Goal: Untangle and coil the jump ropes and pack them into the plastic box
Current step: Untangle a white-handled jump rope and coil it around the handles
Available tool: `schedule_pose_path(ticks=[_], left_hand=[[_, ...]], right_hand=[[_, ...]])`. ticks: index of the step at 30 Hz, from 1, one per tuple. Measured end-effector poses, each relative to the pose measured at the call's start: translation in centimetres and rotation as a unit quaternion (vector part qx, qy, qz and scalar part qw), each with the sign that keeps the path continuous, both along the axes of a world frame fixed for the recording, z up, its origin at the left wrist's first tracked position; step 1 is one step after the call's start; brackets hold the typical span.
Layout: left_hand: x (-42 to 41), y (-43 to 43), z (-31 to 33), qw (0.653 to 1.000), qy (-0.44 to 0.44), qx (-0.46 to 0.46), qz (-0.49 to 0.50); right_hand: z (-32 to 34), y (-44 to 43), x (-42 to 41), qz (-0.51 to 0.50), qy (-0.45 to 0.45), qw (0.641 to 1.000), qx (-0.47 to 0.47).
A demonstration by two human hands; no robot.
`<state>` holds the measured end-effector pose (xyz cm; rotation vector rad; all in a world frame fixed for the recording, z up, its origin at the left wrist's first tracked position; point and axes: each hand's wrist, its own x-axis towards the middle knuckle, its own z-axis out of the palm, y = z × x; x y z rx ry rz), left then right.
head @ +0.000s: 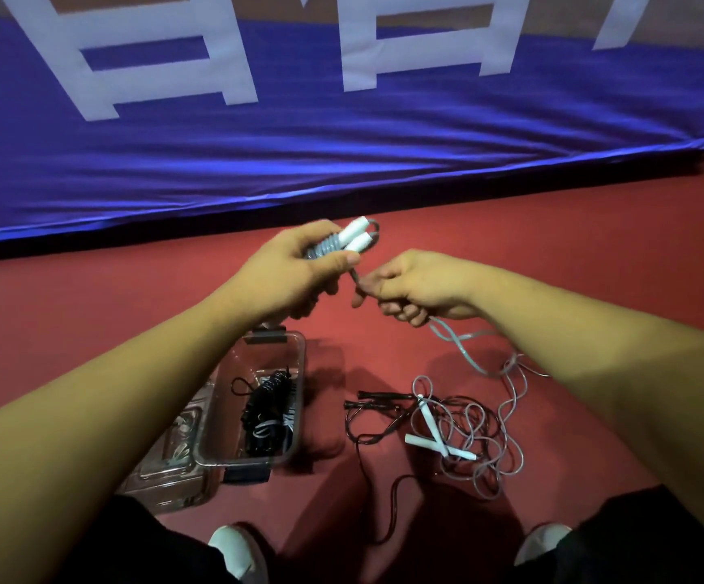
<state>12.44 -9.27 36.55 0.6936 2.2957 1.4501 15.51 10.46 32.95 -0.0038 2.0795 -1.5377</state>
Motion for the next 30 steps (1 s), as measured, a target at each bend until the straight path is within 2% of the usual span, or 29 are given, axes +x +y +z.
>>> schedule_pose_path(ticks=[3,7,10,16,22,26,28,30], left_hand=[[-1.7,-0.9,-0.1,0.998,0.002,-0.021,0.056],[-3.3,-1.7,-0.9,0.988,0.066,-0.108,0.09],[-3.9,-1.8,-1.6,0.969,0.127,-0.201,0.068],[-4.4,-2.2,-1.6,0.948,0.12,-0.293,-0.041],[-3.1,-1.9,-1.0,0.941,0.126,-0.302,-0.084],[-1.5,-1.1,-0.6,0.953,0.091,-0.26,-0.127],[-0.8,-0.8,-0.1,0.969,0.05,-0.207,-0.127],[-0.6,-0.7,0.1,0.974,0.061,-0.181,-0.118]], right_hand=[[0.5,-0.9,0.3,0.014,0.008,1.0,-0.002],[2.7,-1.9,0.8,0.016,0.078,0.992,0.096],[4.1,-2.5,1.1,0.034,0.122,0.979,0.162],[5.6,-2.9,1.5,0.056,0.193,0.953,0.226],[6.2,-2.8,1.0,-0.009,0.258,0.942,0.215],[6.1,-2.8,0.6,-0.044,0.296,0.929,0.217],[6.0,-2.4,0.3,-0.064,0.309,0.925,0.213],[5.9,-2.0,0.0,-0.073,0.316,0.922,0.211]])
